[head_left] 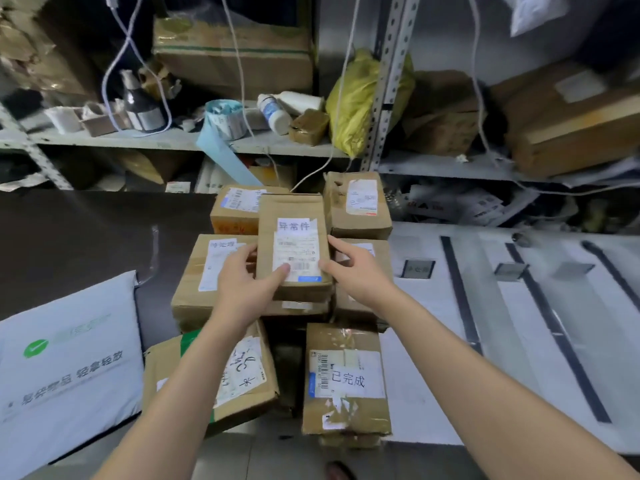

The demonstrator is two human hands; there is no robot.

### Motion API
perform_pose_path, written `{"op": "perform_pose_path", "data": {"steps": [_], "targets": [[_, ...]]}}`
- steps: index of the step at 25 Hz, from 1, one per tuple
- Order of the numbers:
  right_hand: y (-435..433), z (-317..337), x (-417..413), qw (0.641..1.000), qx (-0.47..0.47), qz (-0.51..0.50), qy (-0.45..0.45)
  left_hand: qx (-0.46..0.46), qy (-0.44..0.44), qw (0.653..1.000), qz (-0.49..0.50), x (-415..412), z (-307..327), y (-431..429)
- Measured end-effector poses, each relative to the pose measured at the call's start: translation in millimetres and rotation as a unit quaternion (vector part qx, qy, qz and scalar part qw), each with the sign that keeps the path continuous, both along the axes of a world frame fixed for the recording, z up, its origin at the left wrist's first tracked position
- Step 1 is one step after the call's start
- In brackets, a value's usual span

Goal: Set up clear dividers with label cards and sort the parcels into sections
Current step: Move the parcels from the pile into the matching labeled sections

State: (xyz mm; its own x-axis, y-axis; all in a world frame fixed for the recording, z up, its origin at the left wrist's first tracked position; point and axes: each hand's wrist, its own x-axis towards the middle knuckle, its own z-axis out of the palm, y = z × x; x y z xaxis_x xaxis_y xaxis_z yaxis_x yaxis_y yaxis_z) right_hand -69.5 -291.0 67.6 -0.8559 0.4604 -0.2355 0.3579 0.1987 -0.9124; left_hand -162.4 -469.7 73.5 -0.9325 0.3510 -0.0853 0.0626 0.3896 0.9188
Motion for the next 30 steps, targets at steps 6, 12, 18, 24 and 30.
{"op": "perform_pose_path", "data": {"steps": [6,12,18,24,30], "targets": [[7.4,43.1,44.9,0.994,0.019,-0.094,0.044,0.021,0.074,0.994,-0.083,16.5,33.6,25.0],[49.3,68.3,149.1,0.974,0.035,-0.208,0.084,0.044,0.123,0.970,-0.204,92.4,49.9,96.9],[128.7,70.2,295.8,0.955,0.028,-0.271,0.116,0.039,0.154,0.952,-0.262,226.5,55.7,193.2],[238.3,62.9,467.1,0.943,0.028,-0.312,0.113,0.054,0.145,0.937,-0.314,389.1,47.4,319.1],[345.9,67.4,588.4,0.928,0.034,-0.357,0.101,0.057,0.124,0.922,-0.363,502.8,49.2,434.2]]}}
